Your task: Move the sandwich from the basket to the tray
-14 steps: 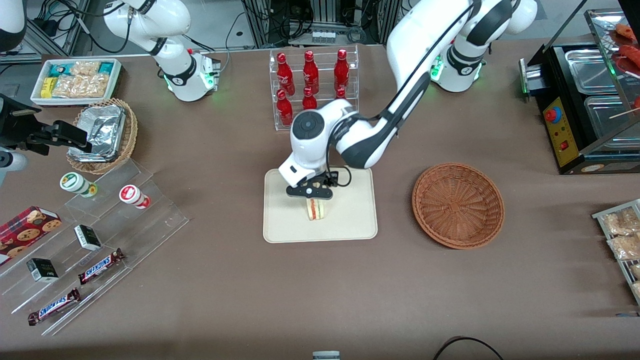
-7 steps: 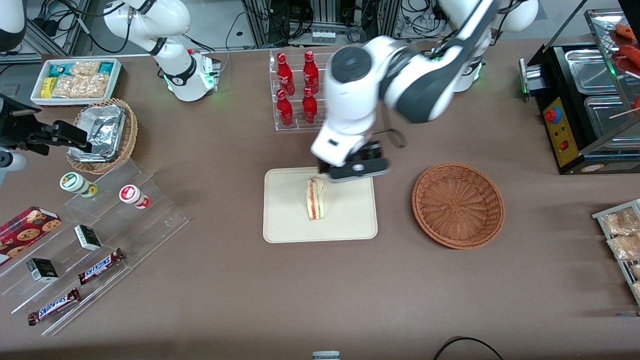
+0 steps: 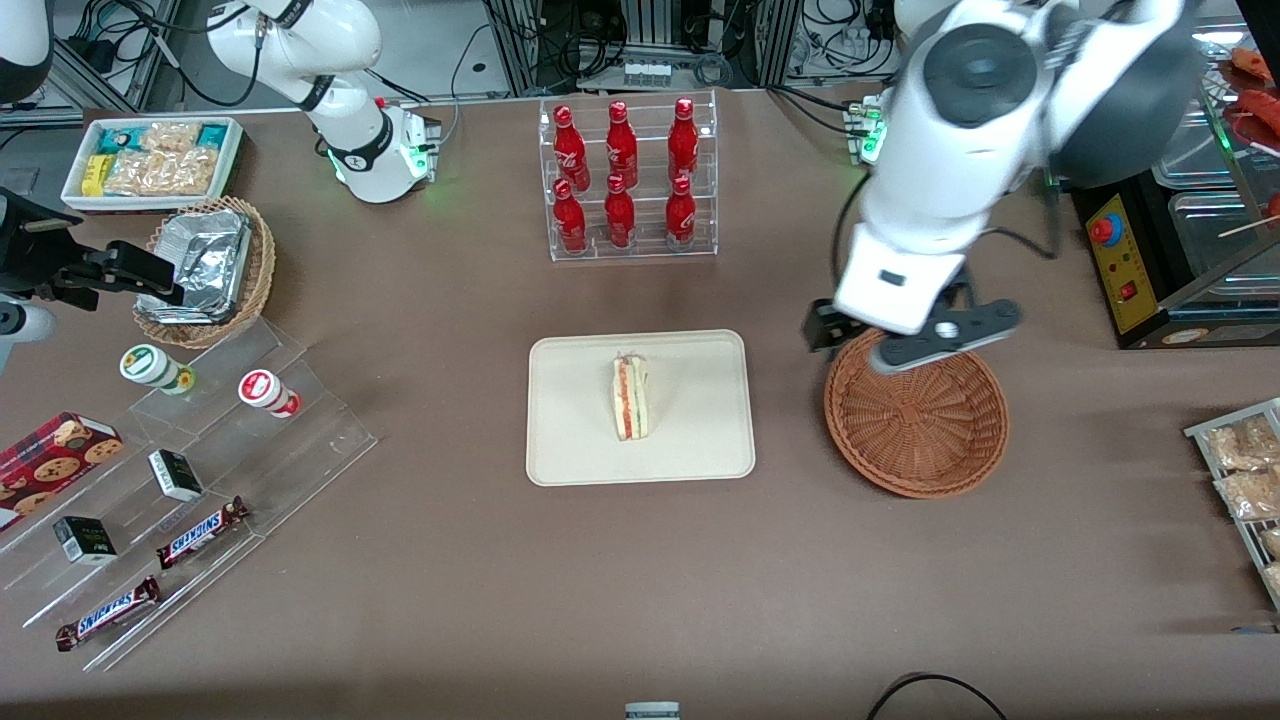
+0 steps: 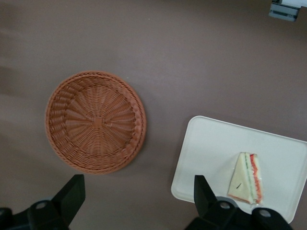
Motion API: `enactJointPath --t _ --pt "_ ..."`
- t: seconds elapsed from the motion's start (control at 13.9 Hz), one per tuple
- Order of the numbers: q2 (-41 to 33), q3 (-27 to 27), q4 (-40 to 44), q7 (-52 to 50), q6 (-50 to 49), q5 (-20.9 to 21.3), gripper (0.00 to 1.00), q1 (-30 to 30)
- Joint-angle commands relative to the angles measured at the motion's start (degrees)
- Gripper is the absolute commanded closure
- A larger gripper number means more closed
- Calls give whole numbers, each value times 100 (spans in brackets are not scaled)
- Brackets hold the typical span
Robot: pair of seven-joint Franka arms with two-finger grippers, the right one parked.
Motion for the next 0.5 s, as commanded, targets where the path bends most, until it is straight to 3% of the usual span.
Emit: enactJointPath --t 0.0,0.43 --pt "-622 -50 -554 876 -139 -367 0 547" --pt "-1387 106 -1275 3047 -403 -632 0 1278"
